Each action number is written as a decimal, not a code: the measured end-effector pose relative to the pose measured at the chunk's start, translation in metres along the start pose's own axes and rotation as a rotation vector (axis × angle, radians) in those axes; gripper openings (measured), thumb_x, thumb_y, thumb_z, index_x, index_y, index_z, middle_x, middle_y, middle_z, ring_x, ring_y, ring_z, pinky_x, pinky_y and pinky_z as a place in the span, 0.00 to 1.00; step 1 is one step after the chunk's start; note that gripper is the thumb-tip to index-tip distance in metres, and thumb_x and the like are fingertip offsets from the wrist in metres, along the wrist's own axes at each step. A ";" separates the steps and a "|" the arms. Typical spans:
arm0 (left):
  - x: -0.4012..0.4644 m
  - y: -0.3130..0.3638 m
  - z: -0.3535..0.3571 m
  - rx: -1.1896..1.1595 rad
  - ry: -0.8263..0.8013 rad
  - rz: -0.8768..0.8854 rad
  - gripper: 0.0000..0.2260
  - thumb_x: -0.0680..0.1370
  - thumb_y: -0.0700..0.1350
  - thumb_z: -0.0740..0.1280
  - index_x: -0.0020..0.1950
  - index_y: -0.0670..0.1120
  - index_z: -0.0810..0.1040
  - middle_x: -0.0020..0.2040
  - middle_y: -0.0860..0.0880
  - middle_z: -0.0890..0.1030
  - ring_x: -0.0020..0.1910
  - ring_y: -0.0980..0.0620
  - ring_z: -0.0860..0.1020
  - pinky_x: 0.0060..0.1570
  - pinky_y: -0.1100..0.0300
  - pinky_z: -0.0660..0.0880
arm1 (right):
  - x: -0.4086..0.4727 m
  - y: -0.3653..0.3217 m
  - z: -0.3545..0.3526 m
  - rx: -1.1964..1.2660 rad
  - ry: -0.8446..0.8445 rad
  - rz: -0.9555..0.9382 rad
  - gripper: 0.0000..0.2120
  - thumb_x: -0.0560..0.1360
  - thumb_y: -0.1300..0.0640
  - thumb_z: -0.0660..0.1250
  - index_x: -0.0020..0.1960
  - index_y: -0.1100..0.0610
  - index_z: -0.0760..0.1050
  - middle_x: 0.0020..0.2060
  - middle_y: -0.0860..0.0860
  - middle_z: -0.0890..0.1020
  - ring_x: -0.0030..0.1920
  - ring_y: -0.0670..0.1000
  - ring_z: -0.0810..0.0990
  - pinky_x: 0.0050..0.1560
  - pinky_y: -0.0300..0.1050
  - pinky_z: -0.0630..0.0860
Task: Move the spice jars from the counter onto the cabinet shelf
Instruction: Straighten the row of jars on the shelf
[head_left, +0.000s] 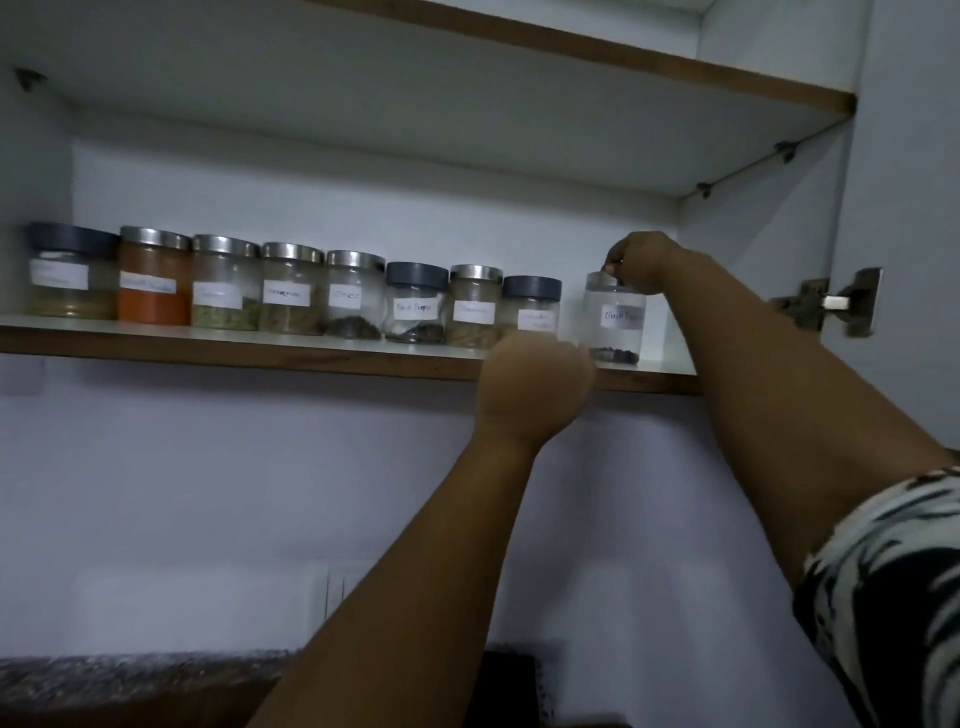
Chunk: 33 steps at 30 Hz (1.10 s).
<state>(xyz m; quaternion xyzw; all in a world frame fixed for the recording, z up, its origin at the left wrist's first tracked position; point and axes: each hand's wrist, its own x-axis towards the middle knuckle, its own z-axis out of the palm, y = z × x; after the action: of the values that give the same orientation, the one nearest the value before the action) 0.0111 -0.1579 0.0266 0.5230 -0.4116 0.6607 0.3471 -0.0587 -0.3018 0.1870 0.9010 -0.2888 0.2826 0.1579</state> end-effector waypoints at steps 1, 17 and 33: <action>0.000 0.000 0.000 0.005 0.005 0.001 0.14 0.75 0.45 0.65 0.30 0.44 0.75 0.27 0.48 0.74 0.28 0.50 0.73 0.34 0.57 0.69 | 0.006 -0.003 0.002 -0.020 -0.024 0.009 0.17 0.82 0.60 0.57 0.70 0.61 0.71 0.68 0.58 0.73 0.66 0.58 0.72 0.64 0.47 0.68; 0.000 -0.001 0.008 0.064 0.082 0.035 0.15 0.76 0.45 0.64 0.29 0.45 0.75 0.27 0.48 0.75 0.28 0.49 0.74 0.31 0.57 0.70 | 0.064 0.013 0.075 0.090 0.053 0.043 0.22 0.81 0.64 0.55 0.74 0.53 0.67 0.67 0.61 0.67 0.65 0.64 0.71 0.66 0.52 0.68; 0.000 -0.001 0.010 0.055 0.135 0.050 0.16 0.77 0.45 0.62 0.29 0.45 0.74 0.27 0.48 0.74 0.28 0.48 0.72 0.31 0.55 0.71 | 0.061 0.026 0.080 0.286 0.200 0.019 0.13 0.80 0.58 0.64 0.62 0.61 0.77 0.57 0.64 0.75 0.54 0.63 0.77 0.51 0.48 0.73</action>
<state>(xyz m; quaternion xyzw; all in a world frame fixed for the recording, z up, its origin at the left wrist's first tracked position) 0.0159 -0.1669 0.0276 0.4762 -0.3819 0.7141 0.3427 0.0000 -0.3844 0.1641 0.8789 -0.2371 0.4105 0.0532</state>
